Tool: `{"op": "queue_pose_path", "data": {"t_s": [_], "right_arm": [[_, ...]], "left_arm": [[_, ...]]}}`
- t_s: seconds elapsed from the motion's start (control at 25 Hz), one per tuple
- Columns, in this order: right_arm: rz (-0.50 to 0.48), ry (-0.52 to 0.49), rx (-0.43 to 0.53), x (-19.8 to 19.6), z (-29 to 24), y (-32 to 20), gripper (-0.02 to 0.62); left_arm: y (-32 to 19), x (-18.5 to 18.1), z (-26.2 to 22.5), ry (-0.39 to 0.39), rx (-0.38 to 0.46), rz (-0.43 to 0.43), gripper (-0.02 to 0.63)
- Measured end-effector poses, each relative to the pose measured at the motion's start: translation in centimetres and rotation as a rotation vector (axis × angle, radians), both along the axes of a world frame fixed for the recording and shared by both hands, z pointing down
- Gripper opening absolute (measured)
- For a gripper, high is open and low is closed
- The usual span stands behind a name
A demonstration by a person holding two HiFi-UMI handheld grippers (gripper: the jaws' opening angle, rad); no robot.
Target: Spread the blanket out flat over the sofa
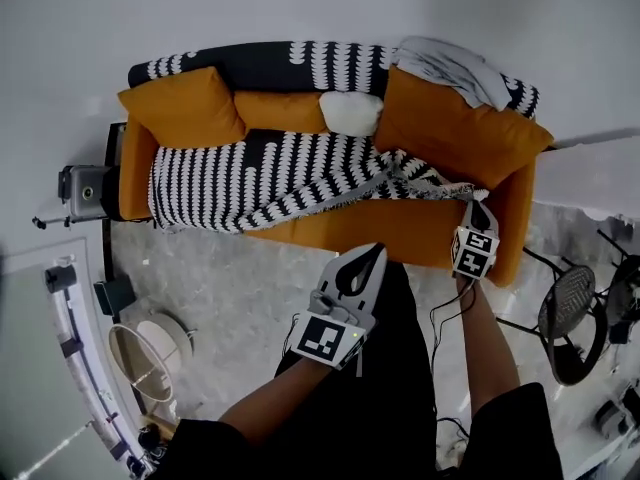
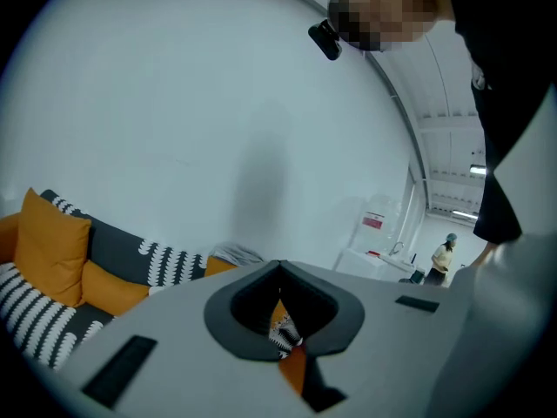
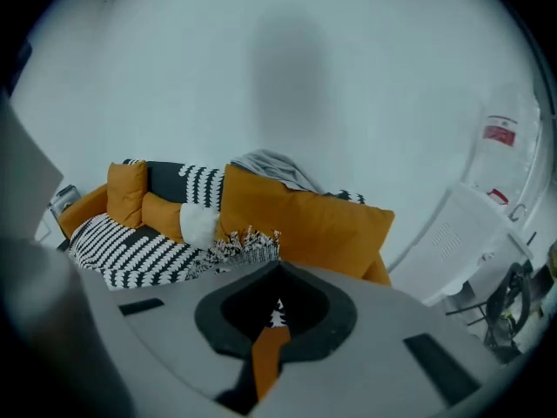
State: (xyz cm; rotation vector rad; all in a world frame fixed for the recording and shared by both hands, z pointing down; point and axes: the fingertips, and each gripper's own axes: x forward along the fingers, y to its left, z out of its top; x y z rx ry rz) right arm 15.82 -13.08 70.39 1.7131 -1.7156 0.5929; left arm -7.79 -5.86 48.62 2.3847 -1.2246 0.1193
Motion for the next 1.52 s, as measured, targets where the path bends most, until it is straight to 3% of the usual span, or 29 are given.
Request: {"op": "queue_pose_path", "data": {"t_s": [0.32, 0.64, 1.0, 1.24, 1.52], "right_arm": [[0.177, -0.022, -0.010, 8.3, -1.0, 8.1, 0.035], [0.232, -0.097, -0.044, 15.0, 0.4, 14.2, 0.035], [0.301, -0.151, -0.122, 22.2, 5.3, 20.6, 0.035], [0.304, -0.159, -0.180, 24.3, 8.0, 24.0, 0.035], [0.241, -0.153, -0.255, 23.1, 11.1, 26.5, 0.037]], "left_arm": [[5.4, 3.0, 0.3, -0.052, -0.007, 0.127, 0.006], [6.7, 10.4, 0.2, -0.070, -0.025, 0.079, 0.006], [10.7, 19.5, 1.7, -0.120, -0.047, 0.124, 0.006], [12.8, 21.9, 2.5, -0.142, -0.061, 0.131, 0.006], [13.9, 23.7, 3.2, -0.153, -0.069, 0.129, 0.006]]}}
